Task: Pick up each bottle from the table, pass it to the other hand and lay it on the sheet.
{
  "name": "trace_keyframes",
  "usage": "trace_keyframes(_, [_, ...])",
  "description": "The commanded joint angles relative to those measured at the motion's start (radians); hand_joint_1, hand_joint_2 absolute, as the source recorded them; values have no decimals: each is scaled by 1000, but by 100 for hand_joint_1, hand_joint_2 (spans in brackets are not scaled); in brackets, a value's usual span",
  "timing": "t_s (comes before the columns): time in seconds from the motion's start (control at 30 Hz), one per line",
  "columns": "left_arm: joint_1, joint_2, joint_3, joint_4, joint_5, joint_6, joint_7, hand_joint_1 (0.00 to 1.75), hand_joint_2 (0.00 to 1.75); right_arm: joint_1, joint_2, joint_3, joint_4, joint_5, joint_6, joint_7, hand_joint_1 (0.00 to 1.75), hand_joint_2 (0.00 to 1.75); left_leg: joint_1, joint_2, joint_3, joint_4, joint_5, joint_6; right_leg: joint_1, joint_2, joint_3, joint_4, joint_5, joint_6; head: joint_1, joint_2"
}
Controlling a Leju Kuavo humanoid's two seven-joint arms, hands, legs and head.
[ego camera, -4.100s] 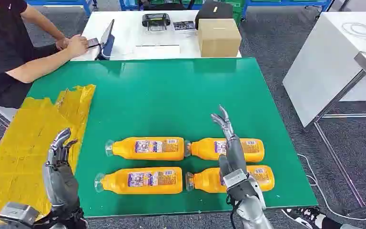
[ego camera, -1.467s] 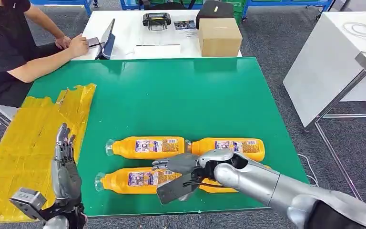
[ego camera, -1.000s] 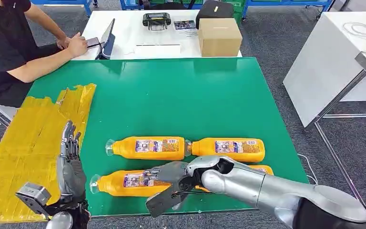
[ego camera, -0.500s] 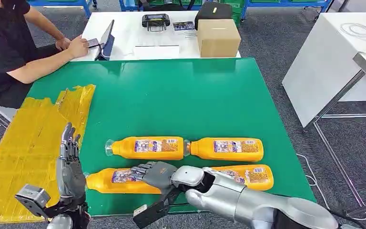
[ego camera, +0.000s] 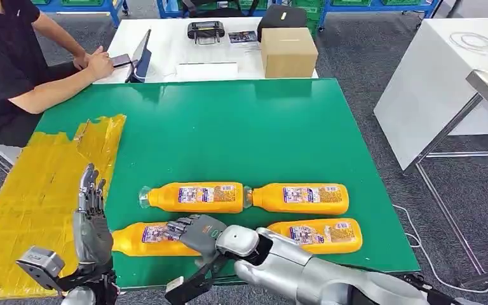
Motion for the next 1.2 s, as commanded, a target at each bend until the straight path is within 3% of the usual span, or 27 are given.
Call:
trace_keyframes(0.03, [-13, 0, 14, 21, -1, -7, 7, 0, 0, 25, 4, 22, 125, -7, 89, -7, 175, 175, 0, -4, 0, -4, 2, 1, 0, -5, 2, -4, 0, -1, 0, 0])
trace_keyframes(0.47, [-9, -1, 11, 16, 2, -15, 9, 0, 0, -3, -2, 43, 114, 0, 135, 3, 175, 175, 0, -2, 3, -2, 0, 0, 0, -2, 4, -2, 0, 0, 0, 0])
trace_keyframes(0.5, [-8, -2, 12, 15, 3, -16, 10, 0, 0, -12, -6, 54, 109, 9, 140, 7, 127, 175, 0, -3, 2, -3, 1, 0, 0, -4, 4, -3, 0, -1, 0, 0])
trace_keyframes(0.53, [-3, -4, 14, 9, 4, -15, 11, 0, 0, -18, -10, 62, 102, 19, 135, 13, 0, 175, 0, -3, 2, -4, 1, 0, 0, -4, 3, -4, 0, -1, 0, 0])
trace_keyframes(1.0, [5, -12, 22, -3, 3, -12, 14, 0, 0, -57, -20, 107, 76, 76, 155, 32, 0, 175, 0, -1, 2, -1, 0, 0, 0, -2, 3, -1, 0, 0, 0, 0])
trace_keyframes(1.2, [-18, -8, 16, 22, 3, -11, 17, 0, 0, -119, -4, 136, 57, 71, 236, 9, 0, 175, 0, -3, 1, -2, 1, 1, 0, -4, 2, -2, 0, -1, 0, 0])
